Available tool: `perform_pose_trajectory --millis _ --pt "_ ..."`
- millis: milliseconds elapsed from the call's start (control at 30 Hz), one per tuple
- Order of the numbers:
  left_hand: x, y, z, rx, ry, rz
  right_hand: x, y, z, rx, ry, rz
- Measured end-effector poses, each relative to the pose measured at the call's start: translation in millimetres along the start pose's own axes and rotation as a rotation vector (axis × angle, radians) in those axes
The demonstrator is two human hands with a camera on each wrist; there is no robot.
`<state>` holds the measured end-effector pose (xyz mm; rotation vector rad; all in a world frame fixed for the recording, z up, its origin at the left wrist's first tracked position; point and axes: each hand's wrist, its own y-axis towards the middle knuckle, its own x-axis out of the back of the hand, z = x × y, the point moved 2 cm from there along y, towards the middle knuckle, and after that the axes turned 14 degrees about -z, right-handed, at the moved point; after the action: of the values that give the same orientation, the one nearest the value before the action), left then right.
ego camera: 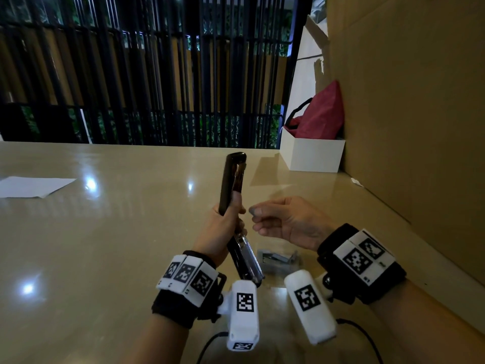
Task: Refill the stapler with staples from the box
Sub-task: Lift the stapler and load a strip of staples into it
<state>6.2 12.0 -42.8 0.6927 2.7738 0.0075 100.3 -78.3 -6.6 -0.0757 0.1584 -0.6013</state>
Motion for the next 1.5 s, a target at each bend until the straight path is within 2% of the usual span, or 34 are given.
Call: perform_pose_trajectory --millis 167,333,533,767,867,1000,1233,1500 --pt "-2 -1 -3 -0.031 -0.130 -0.158 -6 -14 -7 0.122 0.011 -0.057" --pt "-1 -3 -6 -0.054 -0.287 -0.302 -16 -28 -25 0.170 0.113 -0.119" --pt "0 -2 -9 0.086 -0.481 -0.287 -22 -37 -31 0.379 -0.100 -0.243" --pt "0 0 -7 0.129 -0.587 -0.306 -31 -39 -40 0.747 -0.438 -0.451" --pt "0 -2 -9 0.134 -0.634 -0.346 -31 -39 -40 0.871 -0.532 -0.458" --pt "-1 -1 -7 0.128 -0.638 -0.387 -29 -35 -39 0.933 -0.596 -0.453" --pt "-3 -2 -5 0.020 -0.564 -0.390 -31 -37 -39 1.028 -0.668 -0.453" --pt "-5 -7 -7 0.025 -0.547 -0.392 -30 -32 -41 1.011 -0.670 -0.472"
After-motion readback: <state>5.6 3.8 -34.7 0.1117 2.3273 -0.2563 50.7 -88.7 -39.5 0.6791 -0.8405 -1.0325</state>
